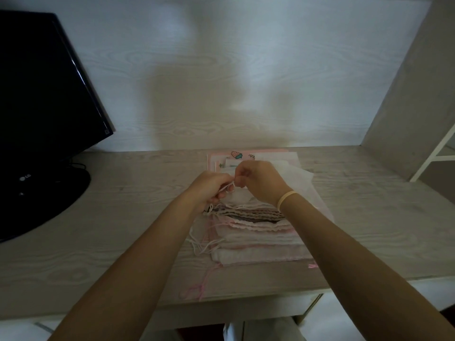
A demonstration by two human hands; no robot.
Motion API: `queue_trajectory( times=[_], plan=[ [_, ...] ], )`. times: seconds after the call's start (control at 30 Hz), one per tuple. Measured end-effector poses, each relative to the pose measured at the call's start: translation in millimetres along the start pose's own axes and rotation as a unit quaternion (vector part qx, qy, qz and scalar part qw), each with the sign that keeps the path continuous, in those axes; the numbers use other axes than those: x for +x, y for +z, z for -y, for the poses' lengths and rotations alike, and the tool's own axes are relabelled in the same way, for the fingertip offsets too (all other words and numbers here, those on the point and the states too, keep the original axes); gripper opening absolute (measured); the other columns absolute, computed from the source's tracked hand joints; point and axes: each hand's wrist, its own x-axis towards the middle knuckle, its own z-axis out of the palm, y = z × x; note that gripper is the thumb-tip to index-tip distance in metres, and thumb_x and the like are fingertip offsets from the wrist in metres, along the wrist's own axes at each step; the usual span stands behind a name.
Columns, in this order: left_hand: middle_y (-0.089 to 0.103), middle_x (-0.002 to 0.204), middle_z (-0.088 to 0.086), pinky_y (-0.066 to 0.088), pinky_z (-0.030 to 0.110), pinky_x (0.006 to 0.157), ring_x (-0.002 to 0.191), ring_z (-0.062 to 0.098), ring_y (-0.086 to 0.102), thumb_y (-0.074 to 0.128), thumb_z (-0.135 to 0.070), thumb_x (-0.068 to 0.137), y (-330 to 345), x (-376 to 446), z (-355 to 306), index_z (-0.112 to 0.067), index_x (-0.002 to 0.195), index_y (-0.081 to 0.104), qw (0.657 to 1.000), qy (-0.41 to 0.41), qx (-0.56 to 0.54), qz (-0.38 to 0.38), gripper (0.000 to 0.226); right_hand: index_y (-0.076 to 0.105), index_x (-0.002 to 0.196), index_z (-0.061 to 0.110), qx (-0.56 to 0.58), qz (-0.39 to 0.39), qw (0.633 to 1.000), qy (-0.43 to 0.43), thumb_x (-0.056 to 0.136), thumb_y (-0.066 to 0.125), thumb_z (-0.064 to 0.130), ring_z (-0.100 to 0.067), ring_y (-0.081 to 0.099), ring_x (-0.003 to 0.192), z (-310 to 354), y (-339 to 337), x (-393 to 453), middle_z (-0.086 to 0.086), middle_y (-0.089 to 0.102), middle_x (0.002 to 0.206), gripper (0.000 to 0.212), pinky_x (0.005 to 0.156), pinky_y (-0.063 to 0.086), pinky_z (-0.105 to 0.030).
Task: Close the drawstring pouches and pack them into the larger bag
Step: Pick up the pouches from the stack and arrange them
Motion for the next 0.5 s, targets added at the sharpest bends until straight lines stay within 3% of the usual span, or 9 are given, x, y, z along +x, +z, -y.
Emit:
queue_trajectory(
  times=[0.1, 0.23, 0.33, 0.47, 0.5],
  plan=[
    [0.053, 0.058, 0.004, 0.022, 0.022, 0.039, 0.044, 0.012, 0.038, 0.06, -0.019, 0.089, 0.0, 1.3, 0.7, -0.004, 0.076, 0.065, 1.0, 0.001, 0.024, -0.007, 0.021, 0.063, 0.086, 0.008, -0.021, 0.018, 1.0, 0.001, 0.091, 0.057, 0.006, -0.023, 0.063, 0.082, -3.4, -0.6, -1.7, -0.007, 0.068, 0.086, 0.008, 0.076, 0.051, -0.033],
    [0.05, 0.064, 0.007, 0.024, 0.021, 0.04, 0.046, 0.011, 0.037, 0.062, -0.02, 0.091, -1.8, 4.2, 4.2, -0.002, 0.081, 0.068, 0.999, 0.023, 0.013, -0.022, 0.022, 0.057, 0.083, 0.013, 0.044, 0.04, 0.997, 0.048, 0.095, 0.052, 0.006, -0.02, 0.057, 0.08, -12.4, -5.3, -4.8, -0.004, 0.061, 0.083, 0.015, 0.072, 0.047, -0.025],
    [0.058, 0.064, -0.002, 0.028, 0.018, 0.04, 0.049, 0.008, 0.039, 0.06, -0.015, 0.094, -1.4, 3.8, 6.2, -0.005, 0.083, 0.071, 0.998, 0.05, 0.003, -0.026, 0.018, 0.055, 0.081, 0.014, 0.142, 0.045, 0.986, 0.073, 0.097, 0.049, 0.003, -0.019, 0.062, 0.084, -14.0, -7.7, -8.7, -0.003, 0.062, 0.082, 0.02, 0.077, 0.051, -0.024],
    [0.066, 0.076, -0.002, 0.032, 0.015, 0.042, 0.051, 0.007, 0.043, 0.059, -0.009, 0.094, 0.1, 2.2, 6.4, -0.007, 0.096, 0.071, 0.996, 0.076, 0.033, -0.041, 0.013, 0.058, 0.09, 0.008, 0.165, 0.053, 0.983, 0.067, 0.093, 0.057, 0.007, -0.017, 0.062, 0.082, -11.9, -12.5, -10.4, -0.009, 0.066, 0.087, 0.003, 0.076, 0.051, -0.022],
    [0.068, 0.079, -0.001, 0.035, 0.015, 0.045, 0.053, 0.006, 0.046, 0.06, -0.009, 0.093, 0.6, 2.1, 6.1, -0.01, 0.1, 0.07, 0.994, 0.085, 0.053, -0.047, 0.012, 0.057, 0.094, 0.004, 0.181, 0.051, 0.98, 0.066, 0.09, 0.062, 0.007, -0.018, 0.064, 0.083, -9.2, -12.4, -10.4, -0.013, 0.068, 0.09, 0.007, 0.077, 0.052, -0.025]
  ],
)
